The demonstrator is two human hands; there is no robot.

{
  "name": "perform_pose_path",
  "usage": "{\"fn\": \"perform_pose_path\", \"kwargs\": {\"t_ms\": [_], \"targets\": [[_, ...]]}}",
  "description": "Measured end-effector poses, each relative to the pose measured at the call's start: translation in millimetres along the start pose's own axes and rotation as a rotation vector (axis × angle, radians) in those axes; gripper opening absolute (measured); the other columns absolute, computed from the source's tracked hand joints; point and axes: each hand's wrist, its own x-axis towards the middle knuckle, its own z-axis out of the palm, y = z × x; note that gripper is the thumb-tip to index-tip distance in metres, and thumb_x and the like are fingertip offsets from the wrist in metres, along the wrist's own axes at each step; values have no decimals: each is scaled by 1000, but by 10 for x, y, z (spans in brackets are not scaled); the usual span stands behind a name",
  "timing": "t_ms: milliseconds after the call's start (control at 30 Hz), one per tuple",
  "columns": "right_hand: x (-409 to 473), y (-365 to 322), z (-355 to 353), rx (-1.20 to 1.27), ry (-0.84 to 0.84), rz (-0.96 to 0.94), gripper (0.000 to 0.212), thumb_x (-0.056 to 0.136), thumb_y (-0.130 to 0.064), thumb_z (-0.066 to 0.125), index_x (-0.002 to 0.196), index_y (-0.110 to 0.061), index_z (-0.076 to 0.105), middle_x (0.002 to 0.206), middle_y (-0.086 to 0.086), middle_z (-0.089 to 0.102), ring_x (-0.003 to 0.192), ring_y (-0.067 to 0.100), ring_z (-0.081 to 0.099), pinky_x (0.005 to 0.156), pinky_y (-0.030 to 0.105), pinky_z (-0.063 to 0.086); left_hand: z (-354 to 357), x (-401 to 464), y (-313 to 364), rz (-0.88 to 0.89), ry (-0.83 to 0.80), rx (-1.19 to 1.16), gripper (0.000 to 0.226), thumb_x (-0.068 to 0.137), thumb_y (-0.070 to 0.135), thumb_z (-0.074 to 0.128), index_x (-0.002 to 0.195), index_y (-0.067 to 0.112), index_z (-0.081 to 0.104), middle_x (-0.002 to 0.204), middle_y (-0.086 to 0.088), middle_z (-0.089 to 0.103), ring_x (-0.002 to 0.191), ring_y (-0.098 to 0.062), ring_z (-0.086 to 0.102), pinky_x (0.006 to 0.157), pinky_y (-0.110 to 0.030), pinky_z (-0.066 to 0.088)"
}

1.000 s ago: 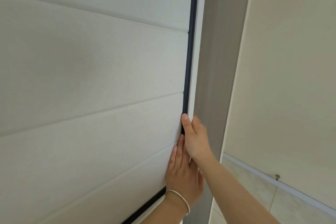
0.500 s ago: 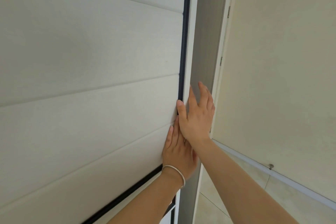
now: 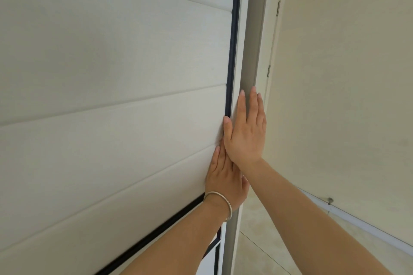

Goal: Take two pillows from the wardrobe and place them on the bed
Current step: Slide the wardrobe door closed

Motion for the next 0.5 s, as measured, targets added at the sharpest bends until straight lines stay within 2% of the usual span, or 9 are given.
{"fn": "perform_pose_path", "kwargs": {"t_ms": [167,233,333,500], "targets": [[68,116,69,19,-25,52,61,94,-37,25,147,-11,13,155,21,8,143,38,8,113,37,8,44,100,76,5,-88,-29,71,81,47,34,138,6,41,143,-15,45,136,-25,36,117,-36,-5],[91,160,84,52,-64,65,62,93,-39,21,148,-14,9,156,20,3,143,39,8,113,38,12,87,140,107,15,-85,-39,71,81,48,37,138,6,42,142,-14,46,136,-25,37,117,-36,-4],[110,227,70,98,-101,74,62,92,-42,19,148,-21,3,157,16,1,142,36,15,108,44,34,165,200,144,38,-25,-49,76,76,51,52,137,6,42,142,-13,45,138,-23,30,117,-35,-4],[157,308,64,72,-73,19,58,95,-41,23,146,-29,0,154,18,18,132,37,35,97,46,42,229,276,185,24,23,-30,81,74,52,57,139,6,40,145,-14,40,139,-23,18,118,-35,-5]]}}
